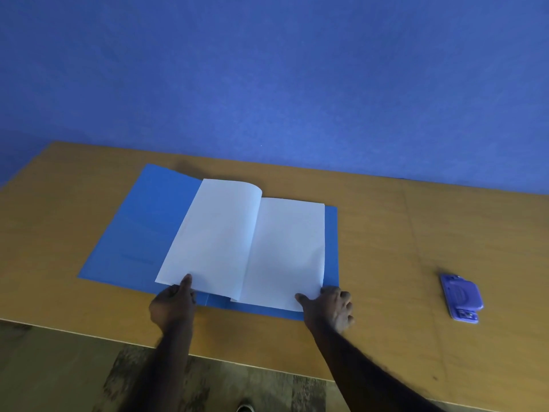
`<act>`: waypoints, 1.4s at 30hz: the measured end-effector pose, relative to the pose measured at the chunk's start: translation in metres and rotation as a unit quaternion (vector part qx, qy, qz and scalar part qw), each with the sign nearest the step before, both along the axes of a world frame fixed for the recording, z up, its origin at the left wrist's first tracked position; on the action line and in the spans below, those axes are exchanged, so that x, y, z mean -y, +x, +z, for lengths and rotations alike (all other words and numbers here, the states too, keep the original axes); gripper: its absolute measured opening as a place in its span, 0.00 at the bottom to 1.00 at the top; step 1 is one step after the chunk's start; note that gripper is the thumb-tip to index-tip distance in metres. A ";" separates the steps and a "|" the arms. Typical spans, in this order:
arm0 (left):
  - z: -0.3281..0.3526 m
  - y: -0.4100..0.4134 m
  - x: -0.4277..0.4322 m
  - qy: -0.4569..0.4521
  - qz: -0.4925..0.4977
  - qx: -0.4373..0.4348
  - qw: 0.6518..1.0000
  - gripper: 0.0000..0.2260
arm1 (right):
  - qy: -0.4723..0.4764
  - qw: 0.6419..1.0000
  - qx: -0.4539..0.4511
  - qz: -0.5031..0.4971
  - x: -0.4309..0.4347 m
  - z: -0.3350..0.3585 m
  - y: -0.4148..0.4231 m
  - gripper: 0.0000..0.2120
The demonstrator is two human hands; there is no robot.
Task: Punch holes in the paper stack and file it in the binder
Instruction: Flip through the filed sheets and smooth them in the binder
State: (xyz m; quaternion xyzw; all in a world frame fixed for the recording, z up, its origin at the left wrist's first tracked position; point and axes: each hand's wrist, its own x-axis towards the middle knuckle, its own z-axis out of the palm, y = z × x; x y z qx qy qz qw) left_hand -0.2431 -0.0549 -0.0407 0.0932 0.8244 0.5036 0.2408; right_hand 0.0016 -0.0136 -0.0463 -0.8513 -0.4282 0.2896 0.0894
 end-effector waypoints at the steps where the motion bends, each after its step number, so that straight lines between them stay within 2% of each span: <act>1: -0.003 -0.001 0.001 0.001 0.000 -0.013 1.000 0.20 | 0.002 1.000 -0.007 -0.002 0.000 0.000 0.000 0.31; 5: 0.003 0.005 0.003 0.020 0.023 -0.063 0.998 0.14 | 0.026 0.999 -0.036 0.005 0.000 0.001 0.001 0.26; 6: 0.009 0.011 0.003 0.038 0.048 -0.059 0.996 0.16 | 0.032 0.999 -0.042 0.008 0.000 0.001 0.001 0.26; 7: 0.014 0.017 0.003 0.051 0.069 -0.071 0.994 0.24 | 0.036 0.998 -0.045 0.009 0.000 0.001 0.002 0.27; 8: 0.019 0.025 0.004 0.068 0.061 -0.115 0.989 0.28 | 0.039 0.998 -0.046 0.010 0.001 0.000 0.002 0.28; 9: 0.024 0.034 0.003 0.084 0.025 -0.180 0.980 0.28 | 0.043 0.998 -0.047 0.011 0.001 0.000 0.003 0.29; 10: 0.028 0.045 0.003 0.097 -0.039 -0.239 0.965 0.23 | 0.045 0.998 -0.048 0.011 0.002 0.000 0.003 0.30; 11: 0.031 0.057 0.002 0.107 -0.125 -0.289 0.943 0.17 | 0.046 0.998 -0.051 0.010 0.002 0.000 0.003 0.31; 13: 0.028 0.078 -0.004 0.112 -0.326 -0.360 0.867 0.07 | 0.041 0.998 -0.054 0.005 0.004 0.000 0.003 0.31; 15: 0.015 0.095 -0.012 0.078 -0.494 -0.387 0.775 0.10 | 0.033 0.998 -0.061 -0.010 0.003 0.004 0.002 0.29; 16: 0.006 0.102 -0.015 0.048 -0.543 -0.385 0.745 0.13 | 0.032 0.997 -0.070 -0.024 0.001 0.006 0.002 0.28; 19: -0.012 0.110 -0.023 -0.035 -0.604 -0.367 0.707 0.24 | 0.018 0.991 -0.109 -0.070 -0.006 0.011 0.001 0.25; 22: -0.023 0.106 -0.022 -0.041 -0.619 -0.373 0.689 0.33 | -0.001 0.985 -0.157 -0.076 -0.014 0.007 0.001 0.28; 24: -0.027 0.105 -0.022 -0.027 -0.616 -0.372 0.693 0.35 | -0.005 0.981 -0.181 -0.068 -0.018 0.000 0.000 0.31; 26: -0.024 0.106 -0.021 -0.004 -0.599 -0.366 0.712 0.32 | 0.012 0.978 -0.197 -0.063 -0.018 0.002 0.001 0.29; 30: -0.017 0.105 -0.021 0.034 -0.576 -0.365 0.731 0.20 | 0.080 0.957 -0.266 -0.078 -0.017 0.018 0.007 0.16; 35: -0.015 0.105 -0.023 0.081 -0.542 -0.404 0.732 0.03 | 0.098 0.937 -0.312 -0.126 -0.024 0.021 0.018 0.18; 38: -0.016 0.107 -0.026 0.074 -0.534 -0.384 0.749 0.07 | 0.097 0.920 -0.355 -0.132 -0.025 0.026 0.023 0.12; 40: -0.017 0.107 -0.027 0.079 -0.518 -0.320 0.790 0.11 | 0.091 0.914 -0.373 -0.135 -0.027 0.029 0.026 0.20; 42: -0.015 0.106 -0.028 0.083 -0.501 -0.267 0.819 0.14 | 0.075 0.903 -0.394 -0.152 -0.028 0.031 0.027 0.23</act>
